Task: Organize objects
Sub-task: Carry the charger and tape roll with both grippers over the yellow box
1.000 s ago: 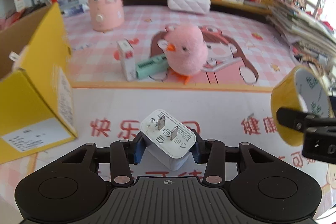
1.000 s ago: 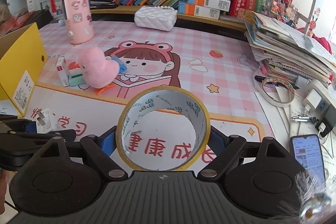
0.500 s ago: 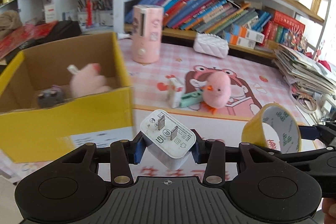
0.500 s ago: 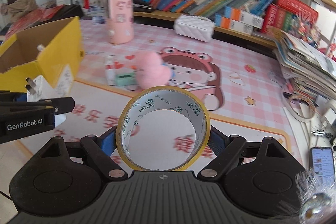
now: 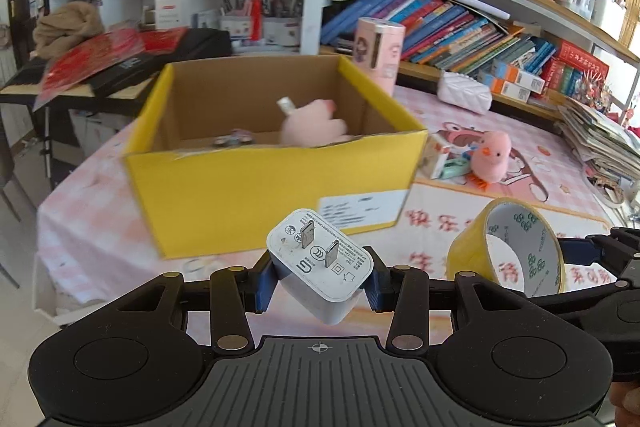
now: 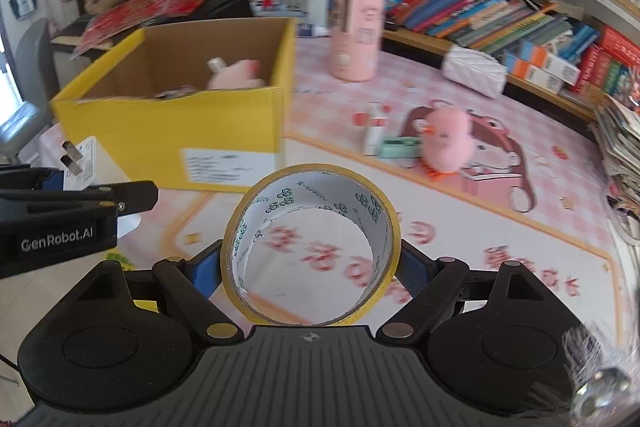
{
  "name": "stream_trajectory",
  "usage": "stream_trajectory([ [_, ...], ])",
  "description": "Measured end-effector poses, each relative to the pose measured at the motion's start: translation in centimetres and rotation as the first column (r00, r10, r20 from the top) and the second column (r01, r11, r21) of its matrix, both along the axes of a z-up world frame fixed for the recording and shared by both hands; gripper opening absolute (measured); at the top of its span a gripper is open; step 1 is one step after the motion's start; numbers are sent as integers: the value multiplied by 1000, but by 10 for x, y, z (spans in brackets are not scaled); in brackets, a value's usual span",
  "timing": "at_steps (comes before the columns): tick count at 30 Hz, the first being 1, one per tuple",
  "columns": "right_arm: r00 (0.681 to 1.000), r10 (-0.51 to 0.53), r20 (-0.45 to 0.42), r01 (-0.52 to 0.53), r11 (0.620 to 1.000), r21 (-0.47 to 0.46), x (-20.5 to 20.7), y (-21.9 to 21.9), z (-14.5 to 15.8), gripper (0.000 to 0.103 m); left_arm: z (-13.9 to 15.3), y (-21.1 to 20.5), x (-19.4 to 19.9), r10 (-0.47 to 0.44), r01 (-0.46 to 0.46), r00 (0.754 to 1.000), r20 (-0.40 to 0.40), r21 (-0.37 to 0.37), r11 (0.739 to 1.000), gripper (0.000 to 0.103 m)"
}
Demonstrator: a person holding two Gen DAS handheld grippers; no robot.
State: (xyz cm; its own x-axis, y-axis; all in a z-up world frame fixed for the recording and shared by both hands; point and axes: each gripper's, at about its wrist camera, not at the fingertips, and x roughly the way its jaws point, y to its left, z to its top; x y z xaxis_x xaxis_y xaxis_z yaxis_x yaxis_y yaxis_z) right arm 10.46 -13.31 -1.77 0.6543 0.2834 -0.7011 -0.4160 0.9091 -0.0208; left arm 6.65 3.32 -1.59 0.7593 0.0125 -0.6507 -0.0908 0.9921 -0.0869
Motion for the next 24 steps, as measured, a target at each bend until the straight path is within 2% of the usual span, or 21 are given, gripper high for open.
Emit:
stream_trajectory([
  [7, 1000, -8, -13, 8, 1000, 12, -30, 32, -2, 85, 0, 26, -29, -14, 14, 1000, -5, 11, 1000, 42],
  [24, 999, -46, -21, 46, 999, 22, -81, 71, -7, 85, 2, 63, -68, -68, 67, 998, 18, 27, 997, 42],
])
